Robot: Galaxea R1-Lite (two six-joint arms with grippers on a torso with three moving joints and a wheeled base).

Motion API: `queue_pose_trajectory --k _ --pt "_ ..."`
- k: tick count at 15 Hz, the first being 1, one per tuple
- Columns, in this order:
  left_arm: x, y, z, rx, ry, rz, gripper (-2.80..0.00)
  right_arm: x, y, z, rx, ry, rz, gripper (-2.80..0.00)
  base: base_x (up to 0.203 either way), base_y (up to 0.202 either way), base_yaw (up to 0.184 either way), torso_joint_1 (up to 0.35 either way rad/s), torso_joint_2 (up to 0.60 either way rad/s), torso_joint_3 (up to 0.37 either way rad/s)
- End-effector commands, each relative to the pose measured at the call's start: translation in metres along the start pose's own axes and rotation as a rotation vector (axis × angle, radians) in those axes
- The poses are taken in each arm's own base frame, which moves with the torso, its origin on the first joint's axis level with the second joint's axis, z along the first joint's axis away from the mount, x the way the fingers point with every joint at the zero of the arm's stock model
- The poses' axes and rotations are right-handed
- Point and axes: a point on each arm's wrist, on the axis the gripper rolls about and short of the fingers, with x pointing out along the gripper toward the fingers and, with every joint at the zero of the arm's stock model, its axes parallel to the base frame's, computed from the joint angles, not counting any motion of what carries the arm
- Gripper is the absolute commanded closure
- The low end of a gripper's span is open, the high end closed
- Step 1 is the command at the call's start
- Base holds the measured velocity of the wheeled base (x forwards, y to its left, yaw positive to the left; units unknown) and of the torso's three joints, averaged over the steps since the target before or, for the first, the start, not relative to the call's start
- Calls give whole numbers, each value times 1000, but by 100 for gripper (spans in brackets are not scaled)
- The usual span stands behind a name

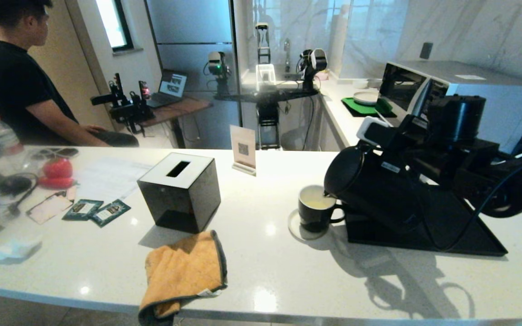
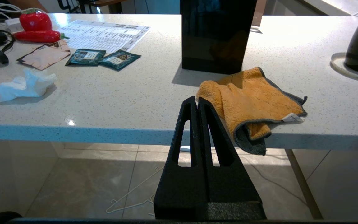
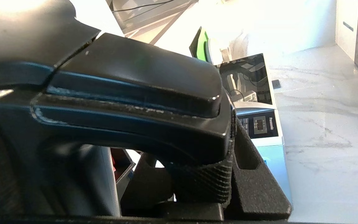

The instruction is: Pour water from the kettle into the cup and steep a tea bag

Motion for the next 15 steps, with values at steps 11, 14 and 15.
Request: queue_pose_trajectory --k 11,14,15 --pt "0 0 0 -1 1 0 0 -13 -8 -1 105 -6 -16 0 0 0 0 0 0 0" --pt "0 0 0 -1 1 0 0 -21 -7 -3 145 -3 -7 0 0 0 0 0 0 0" --pt "0 0 0 -1 1 0 0 -23 -5 -5 164 2 0 0 0 0 0 0 0 0"
